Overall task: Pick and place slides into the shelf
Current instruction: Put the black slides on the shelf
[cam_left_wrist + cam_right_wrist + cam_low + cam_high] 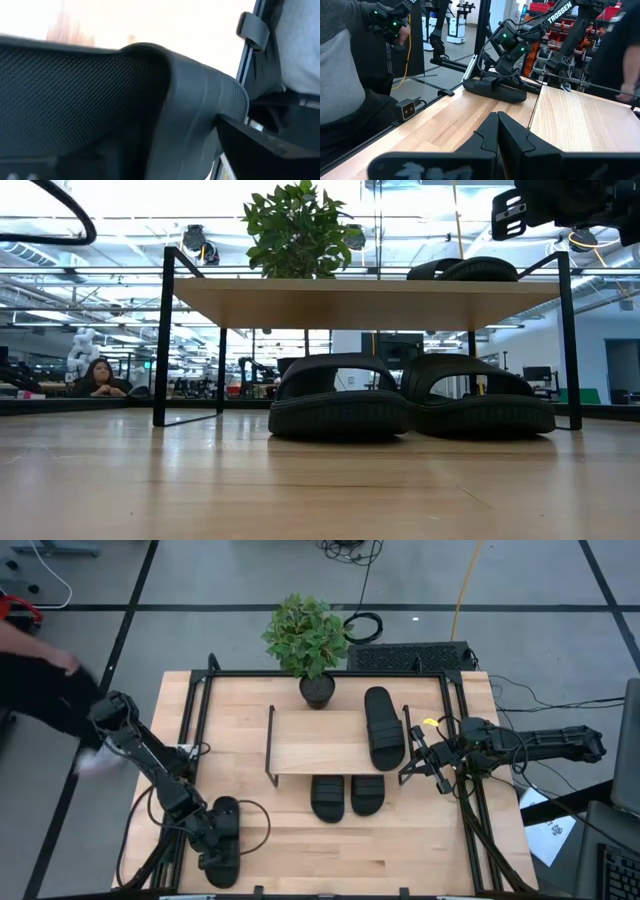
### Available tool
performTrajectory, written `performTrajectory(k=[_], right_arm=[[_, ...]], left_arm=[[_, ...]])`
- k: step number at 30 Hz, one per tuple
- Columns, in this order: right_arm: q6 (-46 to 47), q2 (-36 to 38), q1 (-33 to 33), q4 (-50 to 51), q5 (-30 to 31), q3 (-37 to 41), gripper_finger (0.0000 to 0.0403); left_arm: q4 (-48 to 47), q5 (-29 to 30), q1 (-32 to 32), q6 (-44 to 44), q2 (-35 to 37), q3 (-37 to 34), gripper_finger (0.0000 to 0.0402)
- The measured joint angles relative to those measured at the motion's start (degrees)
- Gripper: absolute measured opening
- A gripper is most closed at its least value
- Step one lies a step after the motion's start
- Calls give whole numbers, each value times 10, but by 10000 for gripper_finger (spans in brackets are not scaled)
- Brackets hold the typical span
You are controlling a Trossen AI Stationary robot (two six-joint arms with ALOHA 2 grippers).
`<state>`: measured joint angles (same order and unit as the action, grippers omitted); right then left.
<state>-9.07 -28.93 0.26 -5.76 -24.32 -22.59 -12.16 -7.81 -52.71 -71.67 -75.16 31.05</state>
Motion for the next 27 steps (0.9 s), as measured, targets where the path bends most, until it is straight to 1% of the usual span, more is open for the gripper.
performTrajectory(k=[2, 3, 6, 9, 10, 11, 13, 17, 19, 22, 25, 27], right_arm=[[0, 0, 0, 0, 0, 0, 0], [0, 0, 0, 0, 0, 0, 0], [0, 0, 0, -1, 0, 0, 0], [0, 0, 0, -2, 0, 0, 0], [-1, 0, 0, -2, 0, 0, 0], [-1, 0, 0, -2, 0, 0, 0], [-1, 0, 0, -3, 0, 0, 0], [4, 0, 0, -3, 0, 0, 0], [5, 0, 0, -3, 0, 0, 0], [7, 0, 0, -3, 0, 0, 0], [7, 0, 0, -3, 0, 0, 0], [6, 0, 0, -3, 0, 0, 0]], left_arm=[[2, 0, 0, 30, -1, 2, 241], [5, -2, 0, 44, -1, 3, 219], [25, -17, 3, 70, -2, 3, 138], [49, -46, 13, 69, -2, 3, 46], [55, -55, 19, 67, -2, 3, 24], [62, -61, 23, 65, -2, 3, 15], [70, -57, 30, 66, -1, 5, 13], [52, -57, 42, 107, 7, 35, 5], [1, -52, 43, 138, 17, 66, 4], [-110, -23, 43, 188, 32, 120, 3], [-213, 30, 42, 243, 55, 174, 2], [-249, 68, 43, 287, 70, 196, 2]])
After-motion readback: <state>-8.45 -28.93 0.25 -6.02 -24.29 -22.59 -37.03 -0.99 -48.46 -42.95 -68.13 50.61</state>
